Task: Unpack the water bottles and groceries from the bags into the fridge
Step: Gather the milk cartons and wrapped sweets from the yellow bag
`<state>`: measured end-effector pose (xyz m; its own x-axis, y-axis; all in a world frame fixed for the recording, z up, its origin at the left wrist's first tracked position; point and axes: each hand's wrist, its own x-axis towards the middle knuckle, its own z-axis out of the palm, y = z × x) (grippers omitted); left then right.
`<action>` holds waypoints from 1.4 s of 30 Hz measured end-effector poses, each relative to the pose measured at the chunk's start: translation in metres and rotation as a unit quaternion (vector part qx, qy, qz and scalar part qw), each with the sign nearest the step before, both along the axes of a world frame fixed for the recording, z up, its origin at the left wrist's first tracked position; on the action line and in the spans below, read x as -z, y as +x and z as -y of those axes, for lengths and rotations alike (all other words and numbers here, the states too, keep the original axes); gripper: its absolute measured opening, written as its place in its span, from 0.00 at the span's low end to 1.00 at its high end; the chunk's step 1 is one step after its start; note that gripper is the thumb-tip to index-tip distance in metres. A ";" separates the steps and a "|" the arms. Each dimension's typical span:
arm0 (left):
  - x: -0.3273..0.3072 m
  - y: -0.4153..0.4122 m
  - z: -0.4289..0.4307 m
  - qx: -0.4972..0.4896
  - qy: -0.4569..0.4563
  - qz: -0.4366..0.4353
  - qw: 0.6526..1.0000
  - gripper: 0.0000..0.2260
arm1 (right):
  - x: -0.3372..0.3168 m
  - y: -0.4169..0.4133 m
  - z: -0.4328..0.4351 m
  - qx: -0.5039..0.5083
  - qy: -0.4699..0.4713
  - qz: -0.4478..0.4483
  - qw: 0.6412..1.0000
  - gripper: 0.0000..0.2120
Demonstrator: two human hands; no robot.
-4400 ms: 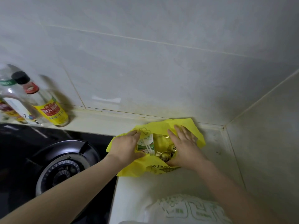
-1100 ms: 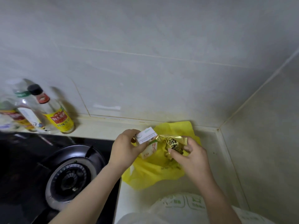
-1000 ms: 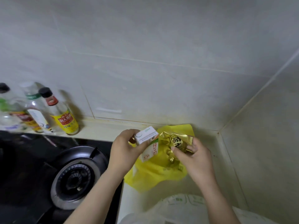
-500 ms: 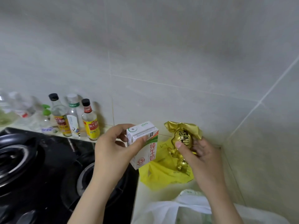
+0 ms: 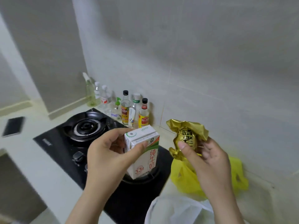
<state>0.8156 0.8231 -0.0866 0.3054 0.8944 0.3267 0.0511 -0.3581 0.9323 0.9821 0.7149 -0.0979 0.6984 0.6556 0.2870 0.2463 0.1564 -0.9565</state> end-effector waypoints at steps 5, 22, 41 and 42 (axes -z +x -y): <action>-0.004 -0.051 0.036 -0.106 0.002 0.012 0.994 0.13 | -0.002 -0.035 -0.002 -0.084 0.009 0.007 0.996 0.17; -0.051 -0.281 0.123 -0.402 0.043 0.063 0.913 0.16 | -0.058 -0.255 -0.034 -0.377 0.037 0.070 0.923 0.11; -0.096 -0.591 0.312 -0.627 0.144 0.047 0.764 0.11 | -0.115 -0.634 0.053 -0.643 0.174 0.052 0.744 0.17; -0.098 -0.600 0.320 -0.637 0.144 0.049 0.756 0.12 | -0.117 -0.648 0.057 -0.655 0.182 0.053 0.732 0.16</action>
<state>0.2152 0.5030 0.0112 -0.7814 0.3305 0.5293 0.4611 -0.2658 0.8466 0.3345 0.6579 0.0193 -0.4989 0.6091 0.6165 -0.2728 0.5648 -0.7788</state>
